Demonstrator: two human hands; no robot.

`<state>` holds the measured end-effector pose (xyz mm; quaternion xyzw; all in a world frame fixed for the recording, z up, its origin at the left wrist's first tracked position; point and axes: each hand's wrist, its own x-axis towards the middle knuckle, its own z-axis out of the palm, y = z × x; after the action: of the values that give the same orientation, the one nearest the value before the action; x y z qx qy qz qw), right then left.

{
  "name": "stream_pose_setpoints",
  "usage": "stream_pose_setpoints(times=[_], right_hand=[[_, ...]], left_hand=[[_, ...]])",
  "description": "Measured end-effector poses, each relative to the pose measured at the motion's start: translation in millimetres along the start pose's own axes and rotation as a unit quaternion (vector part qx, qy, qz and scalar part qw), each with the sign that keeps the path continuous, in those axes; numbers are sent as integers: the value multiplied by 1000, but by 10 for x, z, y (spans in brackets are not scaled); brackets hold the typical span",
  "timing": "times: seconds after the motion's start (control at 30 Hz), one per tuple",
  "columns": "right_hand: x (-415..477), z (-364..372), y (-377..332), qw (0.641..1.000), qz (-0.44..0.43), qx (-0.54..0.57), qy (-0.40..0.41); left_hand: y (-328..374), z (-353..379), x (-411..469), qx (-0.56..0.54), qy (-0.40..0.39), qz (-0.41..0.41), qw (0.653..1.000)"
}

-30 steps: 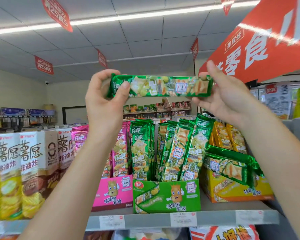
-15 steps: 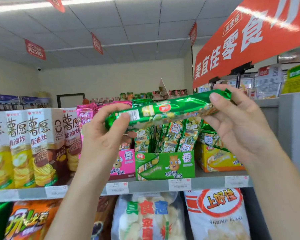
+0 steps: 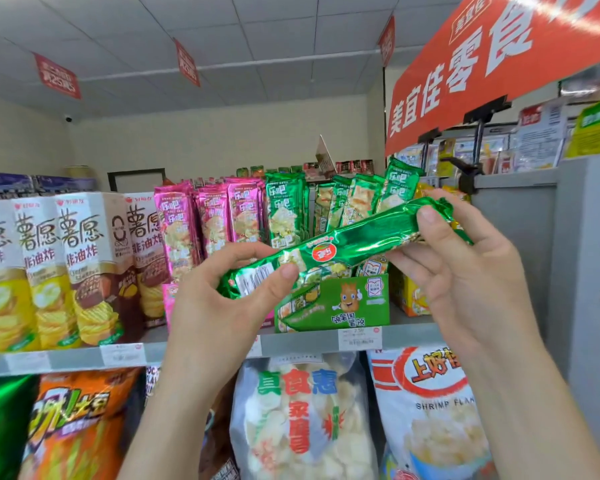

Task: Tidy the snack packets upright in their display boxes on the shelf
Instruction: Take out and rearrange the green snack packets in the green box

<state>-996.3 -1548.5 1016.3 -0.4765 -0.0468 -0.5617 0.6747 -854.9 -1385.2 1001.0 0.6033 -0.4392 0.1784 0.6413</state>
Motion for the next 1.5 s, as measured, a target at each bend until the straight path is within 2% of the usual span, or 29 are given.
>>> stream_pose_setpoints(times=[0.17,0.23,0.37,0.43,0.53,0.67,0.8,0.87,0.97,1.03,1.07,1.13,1.2,1.27,1.37,1.5], right_hand=[[-75,71,-26,998,-67,-14,7],[-94,83,-14,997,-74,-9,-22],[-127,71,20,993,-34,-7,-109],[-143,51,26,993,-26,1,-114],[-192,44,90,994,-26,-18,-104],[-314,82,270,989,-4,-37,-144],[-344,67,293,978,-10,-49,-204],[-375,40,329,970,20,-65,-235],[-513,-49,433,935,105,-125,-315],[-619,-99,477,898,158,-139,-386],[-658,-125,492,892,176,-138,-393],[-681,-180,476,907,191,-137,-351],[-626,-275,431,931,166,-163,-281],[-544,-379,363,942,133,-185,-248],[-454,-480,266,959,97,-162,-211],[-377,-507,267,974,71,-144,-158]], left_hand=[[-91,81,-154,-56,-79,-22,995],[-167,123,-195,-98,-87,-37,991],[-204,213,-282,-97,-102,-31,990],[-159,226,-315,-71,-129,-12,989],[-84,282,-360,39,-156,63,985],[61,399,-358,94,-103,118,983],[101,479,-389,43,-100,113,988],[145,534,-408,-18,-88,102,991],[200,567,-391,-106,12,66,992],[165,532,-334,-180,69,-19,981],[148,490,-306,-211,77,-66,972],[127,395,-244,-235,94,-69,965],[72,310,-166,-274,118,-35,954],[13,210,-90,-335,117,-17,935],[-24,124,-73,-314,110,-1,943],[-71,146,-114,-301,111,-33,946]])
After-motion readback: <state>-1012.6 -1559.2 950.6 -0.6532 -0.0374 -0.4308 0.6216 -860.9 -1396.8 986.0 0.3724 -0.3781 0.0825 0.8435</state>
